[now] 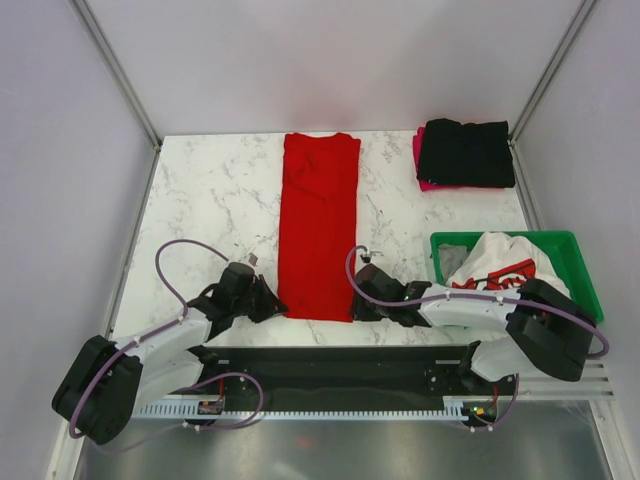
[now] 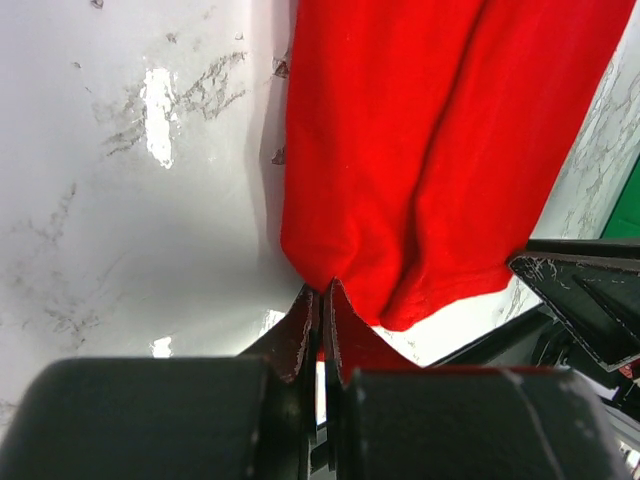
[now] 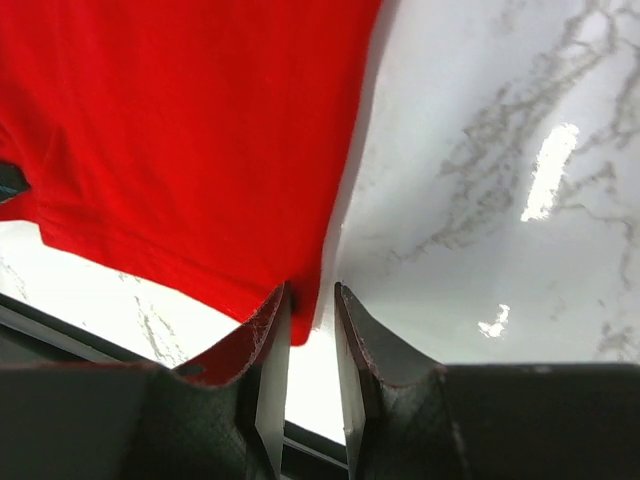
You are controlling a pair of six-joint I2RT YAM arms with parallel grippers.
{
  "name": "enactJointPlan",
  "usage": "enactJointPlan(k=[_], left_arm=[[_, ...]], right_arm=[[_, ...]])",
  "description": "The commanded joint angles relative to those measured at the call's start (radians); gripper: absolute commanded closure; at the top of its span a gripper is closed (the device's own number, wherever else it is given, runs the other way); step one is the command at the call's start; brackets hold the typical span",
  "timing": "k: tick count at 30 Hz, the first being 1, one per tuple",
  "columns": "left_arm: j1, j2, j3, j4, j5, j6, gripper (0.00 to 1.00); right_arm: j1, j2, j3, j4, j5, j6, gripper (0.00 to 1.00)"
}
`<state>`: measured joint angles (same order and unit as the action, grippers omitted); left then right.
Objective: Fold and stack the t-shirts
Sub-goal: Fold the tshirt
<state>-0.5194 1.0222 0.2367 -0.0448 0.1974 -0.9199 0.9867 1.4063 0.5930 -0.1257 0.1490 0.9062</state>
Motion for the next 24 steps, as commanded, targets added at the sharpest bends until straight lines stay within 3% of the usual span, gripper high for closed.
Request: enactJointPlan(k=[1,6,9,13,16,24], left_arm=[[-0.004,0.01,-0.031,-0.046,-0.052,-0.004,0.98],[-0.004,0.015,-0.03,-0.047,-0.055,-0.005,0.98],[-0.004,0.019,-0.028,-0.046,-0.053,-0.005,0.98],[-0.004,0.016,-0.03,-0.047,-0.053,-0.005,0.98],[-0.004,0.016,-0.027,-0.046,-0.053,-0.005,0.98],[-0.005,0.024,-0.027,-0.043,-0.053,-0.005,0.98]], right_arm=[[0.006,-0.036,-0.05,-0.155,0.066,0.002,0.69],[0.006,-0.082,-0.081,-0.17,0.083,0.007,0.73],[0.004,-0.084,-0.076,-0.158,0.055,-0.012,0.63],[0.004,-0.13,-0.084,-0.083,0.003,-0.023,0.32],[0.006,-0.162,-0.087,-0.04,-0.023,-0.023,0.27],[0.006,-0.092,-0.093,0.072,-0.083,-0.006,0.28]])
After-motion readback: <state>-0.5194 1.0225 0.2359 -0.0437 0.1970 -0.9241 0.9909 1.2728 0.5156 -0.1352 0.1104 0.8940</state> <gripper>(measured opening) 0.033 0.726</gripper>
